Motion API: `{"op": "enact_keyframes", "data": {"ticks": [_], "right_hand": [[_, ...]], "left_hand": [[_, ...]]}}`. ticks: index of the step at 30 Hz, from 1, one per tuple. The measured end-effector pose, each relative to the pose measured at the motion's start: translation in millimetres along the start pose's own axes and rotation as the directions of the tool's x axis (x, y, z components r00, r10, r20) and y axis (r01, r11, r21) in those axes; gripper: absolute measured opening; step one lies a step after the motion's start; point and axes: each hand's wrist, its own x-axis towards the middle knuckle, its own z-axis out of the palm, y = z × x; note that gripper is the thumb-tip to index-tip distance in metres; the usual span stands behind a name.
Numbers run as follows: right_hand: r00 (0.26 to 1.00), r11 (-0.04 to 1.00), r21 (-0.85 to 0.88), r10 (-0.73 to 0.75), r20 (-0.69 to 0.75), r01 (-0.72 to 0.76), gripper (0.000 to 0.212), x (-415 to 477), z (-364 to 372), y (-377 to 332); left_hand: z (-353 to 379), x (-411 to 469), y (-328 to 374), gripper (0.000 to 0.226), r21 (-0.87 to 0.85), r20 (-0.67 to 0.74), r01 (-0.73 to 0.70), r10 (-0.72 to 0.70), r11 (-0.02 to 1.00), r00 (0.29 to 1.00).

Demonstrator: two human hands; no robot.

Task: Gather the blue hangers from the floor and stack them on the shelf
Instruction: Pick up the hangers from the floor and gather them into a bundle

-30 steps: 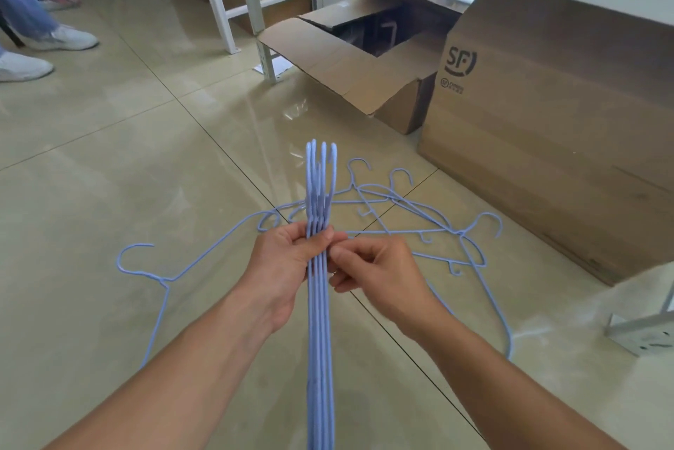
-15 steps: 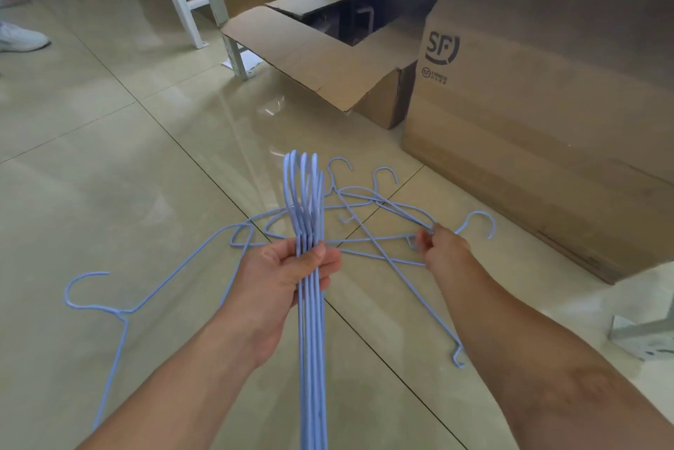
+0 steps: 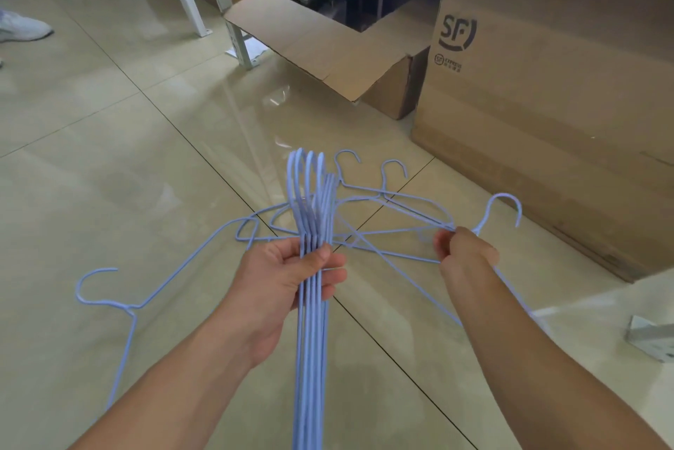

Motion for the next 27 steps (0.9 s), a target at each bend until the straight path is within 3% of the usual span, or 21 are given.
{"op": "enact_keyframes", "data": {"ticks": [3, 7, 9, 14, 18, 21, 24, 27], "right_hand": [[0.990, 0.967, -0.222, -0.109, 0.093, 0.128, 0.025, -17, -16, -17], [0.902, 0.901, -0.255, -0.251, 0.352, 0.351, 0.029, -67, -39, -38], [0.816, 0.835, -0.313, -0.246, 0.522, 0.452, 0.029, -95, -41, -43], [0.472, 0.616, -0.350, -0.040, 0.881, 0.706, 0.027, -200, -48, -34], [0.289, 0.385, -0.278, 0.030, 0.957, 0.880, 0.033, -218, -33, -7], [0.206, 0.202, -0.205, 0.014, 0.978, 0.958, 0.036, -220, -28, 4], [0.199, 0.193, -0.200, 0.025, 0.980, 0.961, 0.038, -216, -26, 8], [0.238, 0.361, -0.250, 0.077, 0.968, 0.899, 0.031, -220, -29, 14]], "left_hand": [[-20, -8, 12, 0.021, 0.029, -0.003, -0.023, 0.023, 0.999, 1.000], [-41, -19, 26, 0.020, 0.018, -0.006, -0.065, 0.065, 0.998, 0.998], [-41, -25, 26, 0.019, 0.009, 0.010, -0.069, 0.068, 0.998, 0.998], [-40, -60, 21, 0.018, -0.062, 0.006, -0.136, 0.137, 0.989, 0.991], [-26, -54, 15, 0.013, -0.026, 0.007, -0.167, 0.168, 0.986, 0.986], [-19, -55, 14, 0.012, -0.043, 0.016, -0.182, 0.183, 0.982, 0.983], [-15, -57, 15, 0.017, -0.108, 0.032, -0.166, 0.170, 0.980, 0.985], [-16, -61, 14, 0.019, -0.165, 0.054, -0.148, 0.159, 0.975, 0.986]]}}
